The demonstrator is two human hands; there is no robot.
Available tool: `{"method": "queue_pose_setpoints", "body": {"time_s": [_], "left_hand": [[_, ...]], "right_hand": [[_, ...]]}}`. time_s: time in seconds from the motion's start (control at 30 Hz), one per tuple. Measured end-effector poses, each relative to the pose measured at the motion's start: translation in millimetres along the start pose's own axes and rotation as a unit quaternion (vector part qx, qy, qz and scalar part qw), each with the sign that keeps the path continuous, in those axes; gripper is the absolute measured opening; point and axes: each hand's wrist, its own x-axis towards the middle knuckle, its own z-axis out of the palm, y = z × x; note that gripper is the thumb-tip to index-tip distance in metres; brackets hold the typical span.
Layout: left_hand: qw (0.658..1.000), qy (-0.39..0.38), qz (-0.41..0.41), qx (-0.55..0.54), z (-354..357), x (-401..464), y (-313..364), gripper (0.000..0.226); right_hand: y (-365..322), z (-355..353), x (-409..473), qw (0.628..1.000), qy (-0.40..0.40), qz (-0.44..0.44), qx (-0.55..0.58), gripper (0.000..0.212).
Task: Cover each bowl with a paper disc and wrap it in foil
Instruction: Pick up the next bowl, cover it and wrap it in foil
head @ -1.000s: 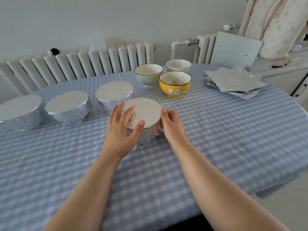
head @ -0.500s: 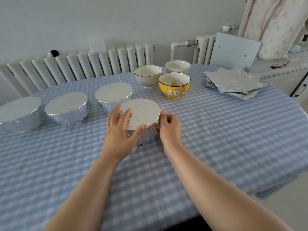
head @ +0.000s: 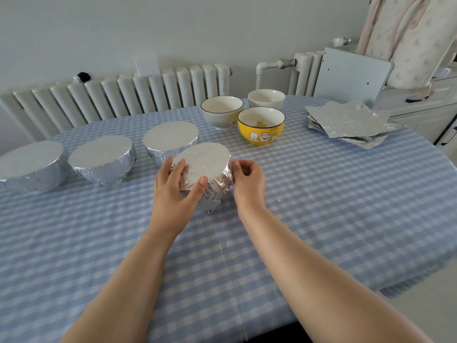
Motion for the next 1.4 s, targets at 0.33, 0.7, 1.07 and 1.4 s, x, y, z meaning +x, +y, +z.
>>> {"method": "queue_pose_setpoints", "body": {"time_s": [0.33, 0.7, 1.07, 1.4], "left_hand": [[1.0, 0.005, 0.001, -0.017, -0.5, 2.6, -3.6, 0.104], [0.993, 0.021, 0.052, 0.105, 7.5, -5.4, 12.2, 0.1], [0.989, 0.013, 0.053, 0.134, 10.2, -7.6, 14.5, 0.106], [0.996, 0.041, 0.001, 0.083, 7.2, -6.4, 10.1, 0.101]], "right_hand": [[6.7, 6.7, 0.0, 0.999, -0.011, 0.013, 0.028, 0.009], [-10.1, -17.0, -10.8, 0.997, -0.044, 0.021, -0.06, 0.05], [1.4, -10.1, -29.8, 0.998, -0.049, 0.009, -0.031, 0.034], [-2.3, 0.1, -32.7, 0.997, -0.054, -0.035, -0.053, 0.027]]}}
